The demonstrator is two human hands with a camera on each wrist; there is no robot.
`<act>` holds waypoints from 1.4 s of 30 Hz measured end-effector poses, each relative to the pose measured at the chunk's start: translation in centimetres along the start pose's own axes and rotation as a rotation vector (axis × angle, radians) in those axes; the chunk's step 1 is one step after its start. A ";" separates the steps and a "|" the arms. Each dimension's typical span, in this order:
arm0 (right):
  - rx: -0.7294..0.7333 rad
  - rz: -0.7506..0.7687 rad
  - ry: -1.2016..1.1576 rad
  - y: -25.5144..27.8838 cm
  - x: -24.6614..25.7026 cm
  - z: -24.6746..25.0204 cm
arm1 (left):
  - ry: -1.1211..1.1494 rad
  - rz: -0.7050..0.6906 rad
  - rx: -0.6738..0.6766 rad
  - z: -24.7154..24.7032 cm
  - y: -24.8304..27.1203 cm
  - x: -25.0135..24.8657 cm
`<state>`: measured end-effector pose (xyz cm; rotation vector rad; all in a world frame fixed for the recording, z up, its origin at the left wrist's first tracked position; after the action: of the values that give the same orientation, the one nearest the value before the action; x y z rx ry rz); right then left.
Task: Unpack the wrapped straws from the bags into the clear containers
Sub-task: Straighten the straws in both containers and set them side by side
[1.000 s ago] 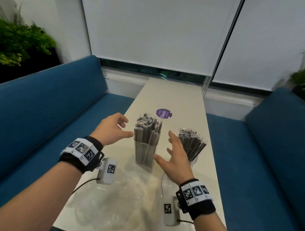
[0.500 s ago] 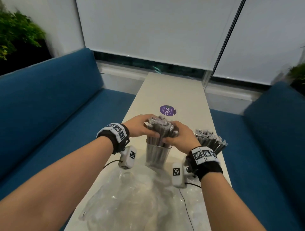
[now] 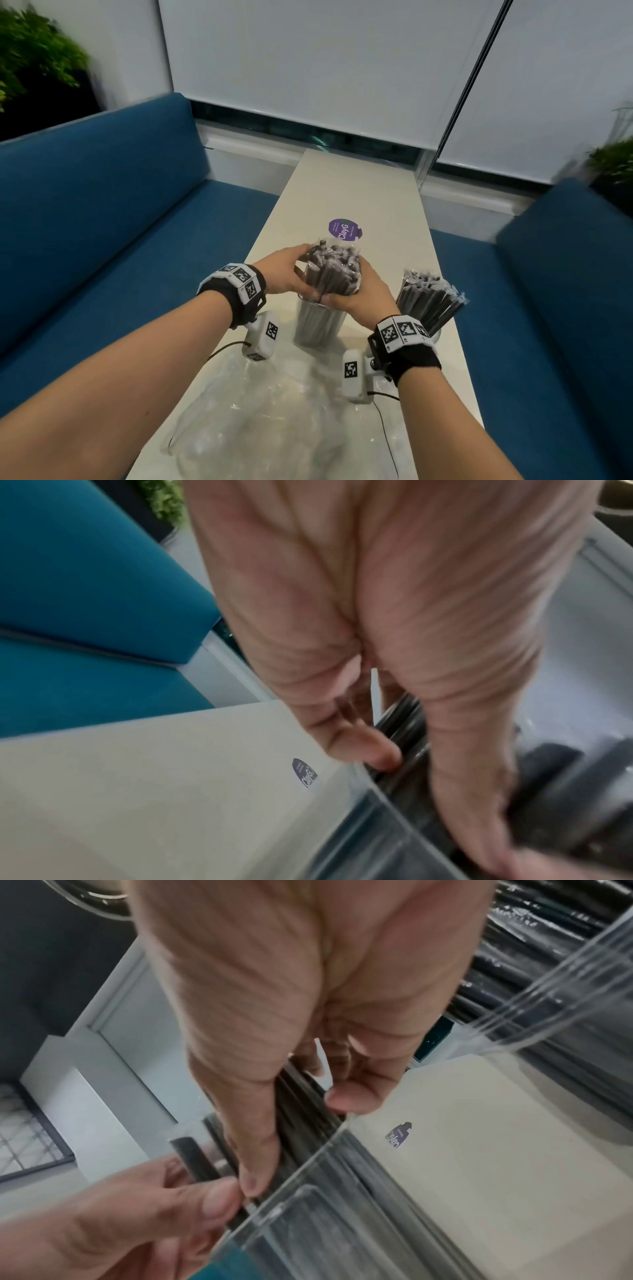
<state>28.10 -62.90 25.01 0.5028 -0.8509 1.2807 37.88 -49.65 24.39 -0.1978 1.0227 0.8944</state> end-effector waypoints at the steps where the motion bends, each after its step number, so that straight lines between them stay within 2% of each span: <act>1: -0.004 -0.006 0.018 0.0 0.1 0.2 | -0.028 -0.007 -0.028 0.3 0.2 -0.2; 4: -0.058 -0.018 0.015 -0.3 0.0 1.2 | 0.037 -0.010 -0.094 1.4 0.6 -0.8; 7: -0.127 -0.047 -0.008 -0.5 0.0 1.9 | 0.084 0.003 -0.079 1.5 0.9 -1.1; 11: -0.068 -0.094 0.066 0.0 -0.5 1.8 | -0.039 0.055 -0.053 0.7 1.3 -0.3; 14: -0.069 -0.091 0.006 0.5 -0.4 1.9 | 0.032 0.071 -0.029 0.4 1.5 0.3; 20: -0.124 -0.032 -0.044 -0.3 1.0 2.6 | 0.075 -0.003 -0.091 1.0 1.6 -2.0; 23: -0.105 -0.056 -0.050 -0.2 0.3 2.6 | 0.093 0.049 -0.095 1.1 1.4 -1.4; 27: -0.057 -0.102 -0.007 0.9 -0.6 2.1 | -0.146 0.100 -0.099 0.7 1.3 -0.3; 30: -0.130 -0.100 0.007 1.3 -0.7 2.4 | -0.111 0.102 -0.118 0.9 1.4 -0.3; 34: -0.049 -0.101 0.058 1.4 0.2 1.8 | -0.103 0.098 -0.115 0.6 1.7 -0.5; 38: -0.035 -0.065 -0.022 5.2 2.2 3.3 | -0.110 0.118 -0.118 0.9 4.0 0.1; 42: -0.130 0.060 -0.024 13.7 3.3 6.4 | -0.166 0.177 -0.187 2.0 8.5 2.9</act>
<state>13.39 -62.36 29.77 0.3924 -0.9684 1.2668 33.64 -41.45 25.23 -0.1881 0.8113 1.1498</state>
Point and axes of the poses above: each hand's wrist, its own y-axis away from the middle knuckle, its own z-axis out of the back of the hand, x = y × z, the point moved 10 cm from there along -y, towards the middle knuckle, and after that the axes turned 10 degrees about z, right-handed, at the moved point
